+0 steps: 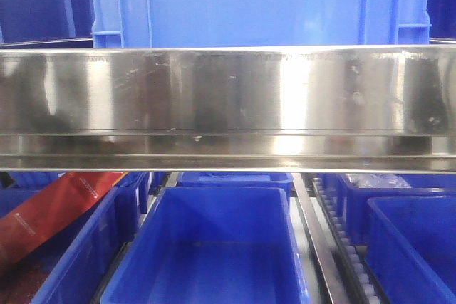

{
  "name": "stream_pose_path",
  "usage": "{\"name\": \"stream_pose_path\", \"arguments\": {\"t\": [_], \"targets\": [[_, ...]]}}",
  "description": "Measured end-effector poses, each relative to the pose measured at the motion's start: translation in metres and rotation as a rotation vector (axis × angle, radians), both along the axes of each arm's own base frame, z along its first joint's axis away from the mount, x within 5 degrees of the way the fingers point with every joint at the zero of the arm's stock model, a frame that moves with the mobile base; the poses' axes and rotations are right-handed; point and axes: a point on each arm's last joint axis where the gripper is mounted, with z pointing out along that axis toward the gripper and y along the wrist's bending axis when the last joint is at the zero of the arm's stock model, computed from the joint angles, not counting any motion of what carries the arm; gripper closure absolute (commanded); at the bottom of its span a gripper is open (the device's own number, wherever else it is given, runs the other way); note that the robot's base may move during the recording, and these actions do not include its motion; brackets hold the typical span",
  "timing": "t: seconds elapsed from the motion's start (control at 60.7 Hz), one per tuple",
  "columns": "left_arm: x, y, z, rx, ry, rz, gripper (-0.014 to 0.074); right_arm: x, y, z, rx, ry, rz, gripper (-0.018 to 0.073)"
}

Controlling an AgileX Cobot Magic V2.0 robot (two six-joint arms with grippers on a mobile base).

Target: Place cylindrical capacitor in blue bin on shelf

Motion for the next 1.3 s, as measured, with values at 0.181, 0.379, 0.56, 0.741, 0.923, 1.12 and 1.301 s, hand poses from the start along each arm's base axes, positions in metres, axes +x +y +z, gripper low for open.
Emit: {"name": "stream_pose_path", "arguments": {"t": [0.181,0.379,0.56,0.741,0.923,1.12,1.301], "targets": [[0.000,0.000,0.001,-0.001,-0.006,0.000,0.0707,0.000,0.000,0.000,0.001,-0.001,0.000,0.0722],[0.000,0.000,0.000,-0.001,-0.007,0.000,0.0707,0.000,0.000,0.000,0.001,-0.002,0.000,0.0722],[0.000,0.000,0.001,-0.001,-0.010,0.000,0.0707,0.000,0.000,0.000,0.001,-0.002,-0.001,0.0722],[0.000,0.000,0.001,-0.001,-0.010,0.000,0.0707,0.000,0.000,0.000,0.001,-0.002,-0.001,0.0722],[0.000,0.000,0.001,-0.001,-0.010,0.000,0.0707,0.001,-0.003,-0.006,-0.002,0.006,-0.034,0.0722],[0.000,0.000,0.001,-0.001,-0.010,0.000,0.0707,-0.006,-0.019,-0.026,0.003,0.003,-0.189,0.0722],[0.000,0.000,0.001,-0.001,-0.010,0.000,0.0707,-0.018,-0.031,-0.053,0.035,-0.006,-0.331,0.0722]]}}
